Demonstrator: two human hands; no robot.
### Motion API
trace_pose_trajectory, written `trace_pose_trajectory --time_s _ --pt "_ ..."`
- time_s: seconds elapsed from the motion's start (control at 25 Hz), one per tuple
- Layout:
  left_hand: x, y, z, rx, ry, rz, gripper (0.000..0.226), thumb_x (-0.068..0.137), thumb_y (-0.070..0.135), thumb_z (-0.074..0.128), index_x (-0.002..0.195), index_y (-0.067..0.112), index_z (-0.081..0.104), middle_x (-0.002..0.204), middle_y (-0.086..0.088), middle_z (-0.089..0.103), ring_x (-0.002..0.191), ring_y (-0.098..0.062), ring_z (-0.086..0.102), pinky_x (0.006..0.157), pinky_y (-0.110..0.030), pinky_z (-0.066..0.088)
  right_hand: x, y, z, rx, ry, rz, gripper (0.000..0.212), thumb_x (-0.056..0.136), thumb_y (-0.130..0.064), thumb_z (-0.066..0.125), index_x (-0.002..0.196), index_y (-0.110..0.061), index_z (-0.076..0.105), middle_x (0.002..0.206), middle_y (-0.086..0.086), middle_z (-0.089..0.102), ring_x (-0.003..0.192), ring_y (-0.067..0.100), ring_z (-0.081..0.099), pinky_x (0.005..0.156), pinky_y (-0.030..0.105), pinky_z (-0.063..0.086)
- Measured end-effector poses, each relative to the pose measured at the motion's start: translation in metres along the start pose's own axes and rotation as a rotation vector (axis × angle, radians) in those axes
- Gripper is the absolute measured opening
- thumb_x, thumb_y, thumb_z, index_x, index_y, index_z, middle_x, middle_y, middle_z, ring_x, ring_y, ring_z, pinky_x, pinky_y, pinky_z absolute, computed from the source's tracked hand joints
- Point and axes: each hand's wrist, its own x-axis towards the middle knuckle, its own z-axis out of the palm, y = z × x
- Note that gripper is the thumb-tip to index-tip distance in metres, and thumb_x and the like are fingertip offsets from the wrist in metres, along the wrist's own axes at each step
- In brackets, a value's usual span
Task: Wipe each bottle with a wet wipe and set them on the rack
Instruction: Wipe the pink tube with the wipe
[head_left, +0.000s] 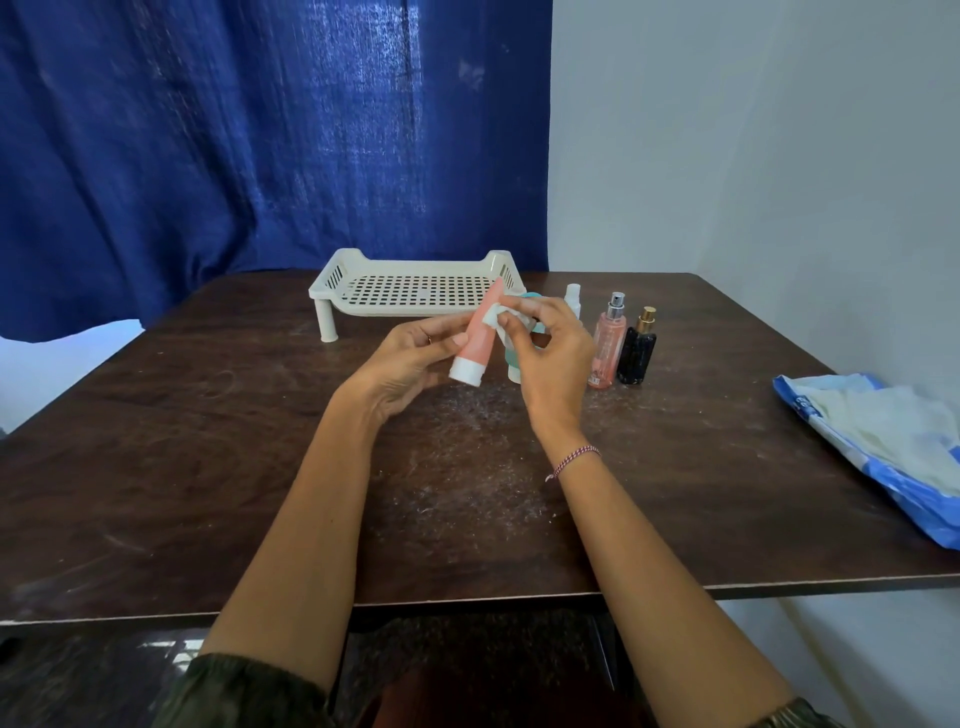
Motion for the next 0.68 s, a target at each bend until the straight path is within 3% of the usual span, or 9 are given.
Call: trace_pose_trajectory --time_s 0.16,0.36,0.52,0.68 --pt "-0.0008 -0.0009 0.0061 0.026 -0.049 -0.045 0.034 0.072 0.019 0.067 0.105 0.025 0.069 0.112 0.003 0.069 0.110 -0.017 0.061 0.078 -0.030 0.055 0.0034 0.0010 -0.0019 0.029 0.038 0.046 0.025 0.084 -0.018 0.068 0.107 -0.008 0.068 0.113 0.006 0.065 0.105 0.016 0.058 0.086 0.037 0.054" --pt "-0.0022 -0.0002 0.0078 -0.039 -0.073 -0.062 0.046 0.071 0.015 0.070 0.116 0.019 0.064 0.121 -0.003 0.063 0.113 -0.019 0.056 0.086 -0.036 0.054 0.0010 0.0026 0.0017 0.016 0.002 0.024 0.025 0.083 -0.019 0.068 0.106 -0.010 0.068 0.114 0.005 0.064 0.107 0.013 0.058 0.088 0.035 0.053" --pt "-0.0017 -0.0014 0.0091 0.033 0.009 0.021 0.055 0.061 0.013 0.079 0.113 0.023 0.066 0.123 -0.002 0.063 0.115 -0.018 0.058 0.085 -0.029 0.055 0.0009 0.0030 0.0026 0.004 -0.009 0.013 0.025 0.083 -0.020 0.068 0.106 -0.011 0.068 0.115 0.004 0.064 0.108 0.010 0.056 0.087 0.021 0.051" --pt "0.0008 -0.0022 0.0068 0.294 0.184 0.193 0.062 0.067 0.004 0.080 0.124 0.017 0.061 0.123 -0.002 0.064 0.112 -0.014 0.059 0.091 -0.024 0.050 -0.0060 0.0000 0.0055 -0.097 -0.154 -0.150 0.025 0.082 -0.017 0.069 0.104 -0.007 0.069 0.108 0.005 0.062 0.101 0.004 0.051 0.081 0.000 0.039"
